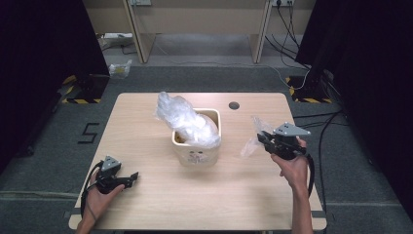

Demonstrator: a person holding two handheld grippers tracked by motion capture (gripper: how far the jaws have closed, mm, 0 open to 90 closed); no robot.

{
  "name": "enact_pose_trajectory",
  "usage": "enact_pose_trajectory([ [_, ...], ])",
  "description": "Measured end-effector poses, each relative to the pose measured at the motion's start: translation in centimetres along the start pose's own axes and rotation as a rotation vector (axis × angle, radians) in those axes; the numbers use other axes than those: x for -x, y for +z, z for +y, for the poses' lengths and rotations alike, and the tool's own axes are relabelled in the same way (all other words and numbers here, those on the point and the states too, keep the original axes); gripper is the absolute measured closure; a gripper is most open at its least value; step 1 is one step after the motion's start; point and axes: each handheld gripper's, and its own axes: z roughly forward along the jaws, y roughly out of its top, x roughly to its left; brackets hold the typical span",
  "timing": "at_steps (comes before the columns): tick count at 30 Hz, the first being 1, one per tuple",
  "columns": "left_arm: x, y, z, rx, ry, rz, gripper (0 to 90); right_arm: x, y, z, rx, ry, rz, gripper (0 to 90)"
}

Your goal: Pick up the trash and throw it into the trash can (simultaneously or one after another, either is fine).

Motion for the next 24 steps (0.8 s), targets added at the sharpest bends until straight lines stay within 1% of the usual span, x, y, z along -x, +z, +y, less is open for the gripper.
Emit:
enact_pose_trajectory([
  [5,0.0,0.0,0.0,0.0,0.0,0.0,15.4,-0.9,-0.1,1.9,0.044,-0.019,0.044,78.1],
  [7,0.0,0.0,0.0,0.0,0.0,0.0,15.4,-1.2,0.0,2.6,0.056,-0.031,0.066,78.0],
  [11,0.0,0.0,0.0,0.0,-0.001,0.0,15.3,-1.7,0.1,4.2,0.075,-0.052,0.095,78.0],
  [15,0.0,0.0,0.0,0.0,0.0,0.0,15.4,-2.5,0.5,5.7,0.076,-0.078,0.118,77.8],
  [20,0.0,0.0,0.0,0.0,0.0,0.0,15.3,-3.5,1.5,7.2,0.073,-0.109,0.149,77.8],
  [24,0.0,0.0,0.0,0.0,0.0,0.0,15.3,-4.4,2.5,8.1,0.065,-0.119,0.177,77.7],
])
